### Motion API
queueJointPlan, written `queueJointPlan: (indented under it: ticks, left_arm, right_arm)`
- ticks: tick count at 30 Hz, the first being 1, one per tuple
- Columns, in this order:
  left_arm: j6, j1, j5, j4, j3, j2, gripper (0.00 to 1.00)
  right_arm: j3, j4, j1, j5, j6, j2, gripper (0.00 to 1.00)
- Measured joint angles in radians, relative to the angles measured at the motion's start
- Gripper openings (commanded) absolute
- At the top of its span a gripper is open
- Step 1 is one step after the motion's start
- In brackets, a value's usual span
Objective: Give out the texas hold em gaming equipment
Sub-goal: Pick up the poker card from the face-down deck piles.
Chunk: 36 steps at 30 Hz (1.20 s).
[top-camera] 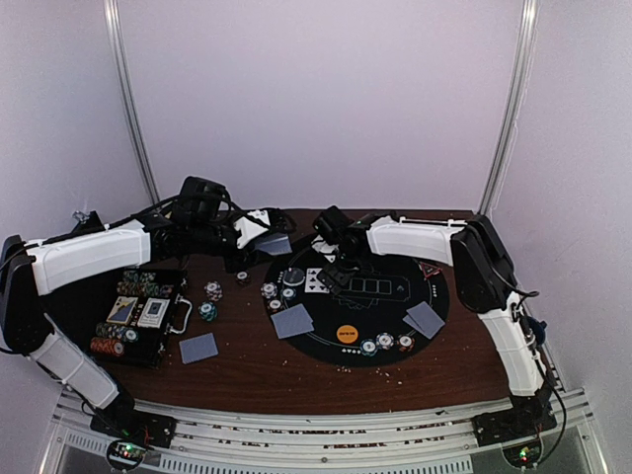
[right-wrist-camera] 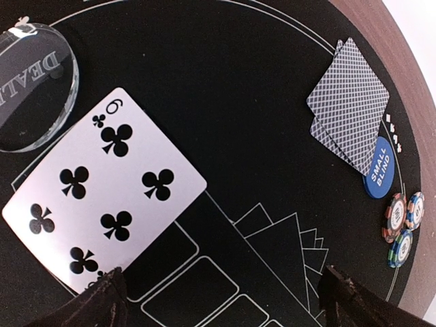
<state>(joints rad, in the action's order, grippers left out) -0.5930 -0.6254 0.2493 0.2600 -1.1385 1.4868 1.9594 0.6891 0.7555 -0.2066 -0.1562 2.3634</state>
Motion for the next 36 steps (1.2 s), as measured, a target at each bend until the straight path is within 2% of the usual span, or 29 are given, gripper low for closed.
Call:
queueJointPlan:
  ticks: [4, 8, 14, 18, 25, 36]
  left_arm:
    - [0.0, 0.0, 0.0, 0.0, 0.0, 0.0, 0.06]
    - [0.0, 0.0, 0.002, 0.0, 0.0, 0.0, 0.06]
    - [-0.002, -0.006, 0.007, 0.0, 0.0, 0.005, 0.06]
    - [-0.005, -0.014, 0.014, 0.0, 0.0, 0.012, 0.06]
    - [-0.013, -0.029, 0.04, 0.004, 0.0, 0.013, 0.06]
    - [-0.02, -0.056, 0.051, 0.026, 0.0, 0.026, 0.07]
  right_arm:
    - [0.0, 0.023, -0.011, 0.006, -0.014, -0.024, 1.0]
    - [0.0, 0.035, -0.045, 0.084, -0.026, -0.116, 1.0]
    - [-0.001, 0.016, -0.121, 0.369, -0.066, -0.348, 1.0]
    - [-0.001, -0.013, -0.123, 0.578, -0.087, -0.444, 0.98]
    - [-0.002, -0.002, -0.095, 0.816, -0.122, -0.418, 0.96]
    - [0.053, 0.077, -0.035, 0.921, -0.137, -0.282, 0.97]
